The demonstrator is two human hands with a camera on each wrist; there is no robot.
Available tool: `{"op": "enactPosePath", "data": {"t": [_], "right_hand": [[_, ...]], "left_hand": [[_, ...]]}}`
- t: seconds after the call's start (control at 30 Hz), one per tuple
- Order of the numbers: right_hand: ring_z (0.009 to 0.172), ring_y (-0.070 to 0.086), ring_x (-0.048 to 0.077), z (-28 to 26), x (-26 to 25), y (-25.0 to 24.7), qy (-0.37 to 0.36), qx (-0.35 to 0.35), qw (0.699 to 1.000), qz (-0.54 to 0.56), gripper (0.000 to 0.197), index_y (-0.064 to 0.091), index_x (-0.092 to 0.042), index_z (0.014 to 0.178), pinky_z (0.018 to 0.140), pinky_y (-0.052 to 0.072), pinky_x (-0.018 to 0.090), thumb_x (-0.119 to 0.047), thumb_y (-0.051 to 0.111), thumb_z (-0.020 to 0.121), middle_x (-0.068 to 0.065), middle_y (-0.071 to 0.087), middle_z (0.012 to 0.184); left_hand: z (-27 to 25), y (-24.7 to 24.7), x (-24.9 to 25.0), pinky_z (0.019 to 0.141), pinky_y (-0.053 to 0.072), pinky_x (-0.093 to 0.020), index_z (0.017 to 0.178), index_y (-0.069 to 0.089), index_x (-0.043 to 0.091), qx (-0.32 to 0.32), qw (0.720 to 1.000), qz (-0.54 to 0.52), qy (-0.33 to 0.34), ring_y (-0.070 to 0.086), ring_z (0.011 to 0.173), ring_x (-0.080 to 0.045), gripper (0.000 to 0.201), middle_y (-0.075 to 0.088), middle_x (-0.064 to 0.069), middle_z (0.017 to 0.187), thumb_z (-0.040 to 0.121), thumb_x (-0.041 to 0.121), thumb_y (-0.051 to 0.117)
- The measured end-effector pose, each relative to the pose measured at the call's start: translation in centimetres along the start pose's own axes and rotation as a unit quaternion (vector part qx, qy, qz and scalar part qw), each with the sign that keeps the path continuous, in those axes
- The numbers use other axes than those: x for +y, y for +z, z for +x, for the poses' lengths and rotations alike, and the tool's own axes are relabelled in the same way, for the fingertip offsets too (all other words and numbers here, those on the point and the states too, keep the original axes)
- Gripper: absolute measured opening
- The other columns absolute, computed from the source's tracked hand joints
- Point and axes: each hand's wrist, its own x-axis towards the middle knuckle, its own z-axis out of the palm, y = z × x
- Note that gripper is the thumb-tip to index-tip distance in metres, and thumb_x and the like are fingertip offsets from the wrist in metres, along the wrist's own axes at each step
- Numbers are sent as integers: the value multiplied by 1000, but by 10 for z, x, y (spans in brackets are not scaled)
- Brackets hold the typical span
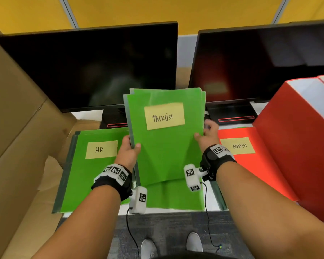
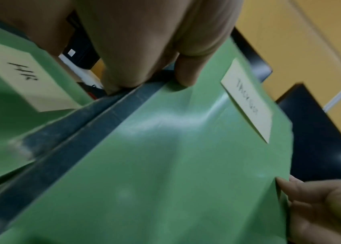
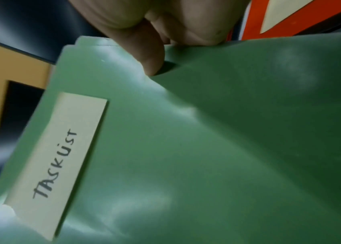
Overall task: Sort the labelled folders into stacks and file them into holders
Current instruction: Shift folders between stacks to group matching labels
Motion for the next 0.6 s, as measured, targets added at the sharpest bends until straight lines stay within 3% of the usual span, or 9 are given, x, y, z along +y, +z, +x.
{"op": "enactPosePath", "data": {"t": [0.07, 0.13, 0.2, 0.3, 0.4, 0.47, 0.53, 0.6], "right_hand": [[100, 61, 18, 0, -22, 2, -22, -16, 999, 23, 60, 37, -18, 134, 88, 49, 33, 10, 55, 84, 4, 61, 113], [101, 60, 16, 2, -38, 2, -47, -33, 998, -5, 48, 47, -21, 126, 93, 48, 35, 5, 55, 86, -1, 62, 112], [103, 61, 18, -1, -46, 3, -62, -40, 997, 4, 42, 54, -21, 118, 96, 49, 41, 3, 59, 83, -2, 65, 112], [111, 59, 20, -8, -37, 5, -21, -72, 997, 18, 53, 52, -19, 125, 101, 45, 45, 6, 63, 80, 1, 63, 120], [127, 47, 22, -16, -16, 2, 23, -111, 991, -65, 56, 40, -15, 138, 109, 35, 38, -6, 62, 88, 2, 51, 136], [127, 47, 20, -18, -8, 1, 14, -109, 990, -90, 53, 39, -15, 139, 109, 35, 37, -15, 60, 90, -1, 52, 133], [121, 48, 13, -16, -14, 2, -11, -79, 994, -71, 51, 40, -15, 138, 108, 36, 36, -13, 59, 91, -10, 51, 123], [114, 53, 11, -11, -25, 4, -44, -45, 997, -38, 46, 46, -18, 133, 105, 40, 36, -9, 59, 90, -12, 55, 117]], "left_hand": [[6, -4, 11, 107, 33, -43, 136, 33, 21, 15, 1000, -1, 23, 41, 132, -27, 41, 48, -1, 135, 98, 16, 47], [10, -8, 21, 114, 26, -44, 149, 18, 27, 33, 998, -44, 31, 29, 141, -23, 62, 31, -1, 153, 97, 16, 51], [15, -13, 23, 114, 26, -49, 148, 22, 36, 32, 992, -114, 37, 31, 141, -22, 74, 32, 3, 154, 90, 12, 61], [12, -12, 16, 108, 37, -45, 141, 35, 30, 28, 993, -109, 30, 49, 126, -20, 67, 54, 6, 136, 88, -1, 60], [7, -7, 4, 108, 36, -49, 136, 40, 22, 33, 999, -37, 6, 51, 124, -23, 47, 56, 4, 129, 93, 10, 56], [10, -6, 2, 109, 36, -48, 136, 40, 20, 38, 999, -7, 6, 50, 124, -22, 45, 55, 2, 131, 94, 20, 56], [16, -6, 5, 108, 36, -43, 138, 38, 18, 46, 999, 13, 20, 49, 125, -20, 50, 53, 0, 136, 93, 26, 58], [20, -4, 11, 107, 36, -38, 139, 37, 18, 59, 997, 25, 40, 48, 125, -19, 51, 51, -2, 137, 93, 20, 58]]}}
